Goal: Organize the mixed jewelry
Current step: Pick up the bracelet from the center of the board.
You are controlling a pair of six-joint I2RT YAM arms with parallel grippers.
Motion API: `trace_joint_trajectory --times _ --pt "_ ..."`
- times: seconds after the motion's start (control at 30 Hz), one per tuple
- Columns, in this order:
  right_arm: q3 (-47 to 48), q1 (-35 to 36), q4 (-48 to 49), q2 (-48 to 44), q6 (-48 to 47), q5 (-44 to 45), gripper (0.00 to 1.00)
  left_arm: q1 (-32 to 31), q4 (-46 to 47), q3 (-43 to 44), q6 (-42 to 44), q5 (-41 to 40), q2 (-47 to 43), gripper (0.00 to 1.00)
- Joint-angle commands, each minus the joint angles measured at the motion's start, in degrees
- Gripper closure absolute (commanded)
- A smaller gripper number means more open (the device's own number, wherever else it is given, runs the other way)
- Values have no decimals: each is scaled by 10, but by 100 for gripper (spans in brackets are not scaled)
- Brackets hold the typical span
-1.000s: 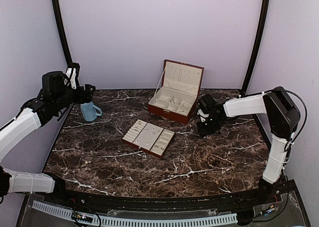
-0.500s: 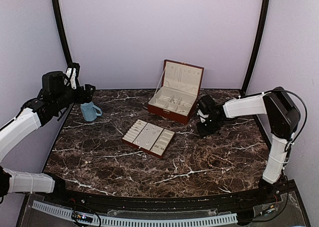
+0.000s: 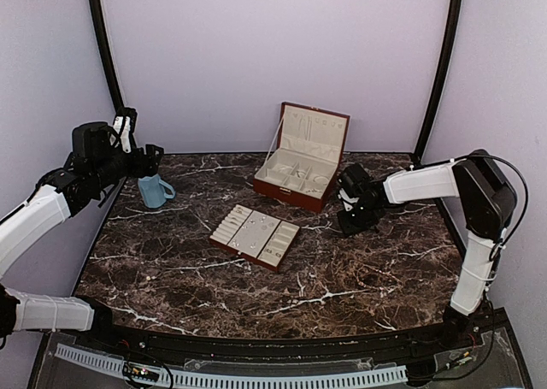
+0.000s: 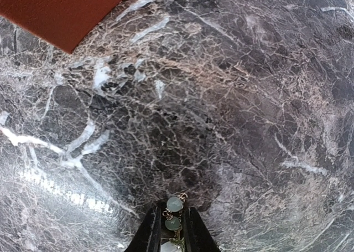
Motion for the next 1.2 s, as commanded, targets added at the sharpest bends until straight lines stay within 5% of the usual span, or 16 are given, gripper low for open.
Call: trace_joint_trajectory --times 0.0,0.5,1.17 --pt "-18 7 -12 -7 8 -25 86 3 9 -3 4 0 -10 13" --pt "-51 7 73 -61 59 -86 96 3 9 -3 5 -2 -14 13" --pt "-51 7 159 -123 106 -140 98 3 9 -4 6 -6 -21 13"
